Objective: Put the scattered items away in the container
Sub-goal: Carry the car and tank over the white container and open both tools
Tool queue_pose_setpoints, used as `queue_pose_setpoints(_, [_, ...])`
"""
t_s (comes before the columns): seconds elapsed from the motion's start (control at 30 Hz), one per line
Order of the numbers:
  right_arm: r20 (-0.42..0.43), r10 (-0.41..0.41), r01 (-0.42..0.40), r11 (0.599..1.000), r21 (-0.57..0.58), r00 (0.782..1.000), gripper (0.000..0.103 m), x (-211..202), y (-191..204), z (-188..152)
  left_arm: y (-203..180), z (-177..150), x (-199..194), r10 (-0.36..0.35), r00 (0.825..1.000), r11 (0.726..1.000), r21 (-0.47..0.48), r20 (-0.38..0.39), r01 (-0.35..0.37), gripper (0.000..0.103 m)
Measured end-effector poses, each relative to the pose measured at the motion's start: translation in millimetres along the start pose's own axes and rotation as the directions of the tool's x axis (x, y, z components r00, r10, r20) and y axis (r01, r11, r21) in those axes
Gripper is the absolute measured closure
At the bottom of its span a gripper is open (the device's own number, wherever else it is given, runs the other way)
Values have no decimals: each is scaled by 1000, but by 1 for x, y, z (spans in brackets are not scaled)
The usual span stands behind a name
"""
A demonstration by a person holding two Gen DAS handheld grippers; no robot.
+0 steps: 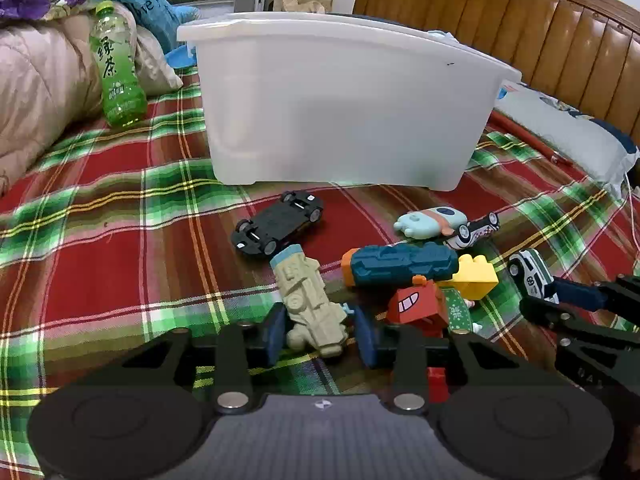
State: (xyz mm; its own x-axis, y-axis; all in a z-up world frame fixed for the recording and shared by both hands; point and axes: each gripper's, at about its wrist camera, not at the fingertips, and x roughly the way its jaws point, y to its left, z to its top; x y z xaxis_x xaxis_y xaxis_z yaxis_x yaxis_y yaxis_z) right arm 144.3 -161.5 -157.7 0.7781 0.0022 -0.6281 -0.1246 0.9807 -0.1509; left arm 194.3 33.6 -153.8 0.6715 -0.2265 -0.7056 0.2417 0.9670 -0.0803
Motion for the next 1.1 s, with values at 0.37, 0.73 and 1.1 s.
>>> queue_pose_setpoints(0.37, [79,13,-14,1000,12,997,70,-22,-3,22,-6,18,-32,-18,997,1000,18,76,16,64])
queue_pose_setpoints(0.73, [244,44,-43,999,-9,969,70,-43,-3,85,-11,68,-66,-17,979,998,57,202,6,64])
queue_pose_setpoints(1.1, [325,65,-72,997,9,944,70,-29,-10,143,-10,136,-70,-7,951,998,64,308,-13,64])
